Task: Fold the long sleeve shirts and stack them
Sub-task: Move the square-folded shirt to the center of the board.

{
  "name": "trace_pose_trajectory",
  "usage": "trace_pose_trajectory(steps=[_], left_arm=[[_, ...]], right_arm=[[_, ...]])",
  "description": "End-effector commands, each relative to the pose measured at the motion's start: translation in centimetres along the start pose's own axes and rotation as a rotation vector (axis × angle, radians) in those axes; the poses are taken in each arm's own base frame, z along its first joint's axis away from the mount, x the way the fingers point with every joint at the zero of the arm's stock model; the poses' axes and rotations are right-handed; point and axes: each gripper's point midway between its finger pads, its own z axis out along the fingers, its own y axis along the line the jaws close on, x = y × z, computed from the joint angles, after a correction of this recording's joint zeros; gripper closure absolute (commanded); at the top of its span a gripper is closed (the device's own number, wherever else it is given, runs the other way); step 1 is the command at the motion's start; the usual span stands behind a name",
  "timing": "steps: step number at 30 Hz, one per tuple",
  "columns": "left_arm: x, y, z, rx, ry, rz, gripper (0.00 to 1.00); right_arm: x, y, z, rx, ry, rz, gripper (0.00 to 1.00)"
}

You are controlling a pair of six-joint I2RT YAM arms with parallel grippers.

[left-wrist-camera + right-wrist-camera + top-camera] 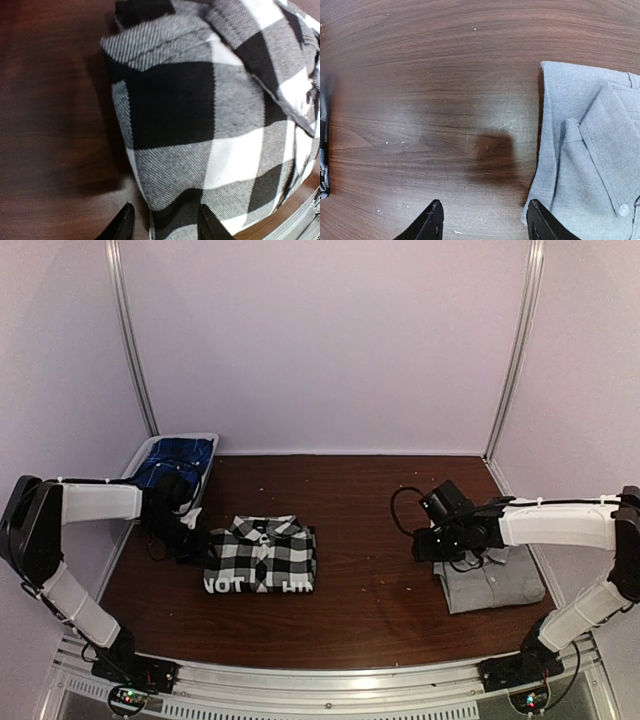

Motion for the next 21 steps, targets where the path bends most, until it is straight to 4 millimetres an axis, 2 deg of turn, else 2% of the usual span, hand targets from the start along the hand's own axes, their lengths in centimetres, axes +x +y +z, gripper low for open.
trace_pose_trajectory(steps=[1, 7, 10, 15, 21], left_arm=[[-2.5, -1.3, -3.5, -0.003, -0.101, 0.050, 0.55], [-3.4, -4.6, -5.9, 0.067, -0.161, 0.109, 0.55], [-3.5, -6.4, -6.3, 0.094, -0.174, 0.142, 0.55], [-3.4, -8.6, -5.6, 0.159, -0.174, 0.170, 0.55], [-3.7, -10.2, -4.4, 0.201, -0.176, 0.198, 0.55]], right_arm=[[1.0, -2.4, -0.3, 0.100, 0.015, 0.005, 0.43], [2.5, -3.6, 0.1, 0.160, 0.073, -0.003, 0.48], [2.7, -4.5, 0.0, 0.211, 0.082, -0.008, 0.49], [2.9, -5.0, 0.3, 0.259, 0.104, -0.024, 0.48], [4.0, -5.8, 1.8, 0.320, 0.148, -0.042, 0.48]])
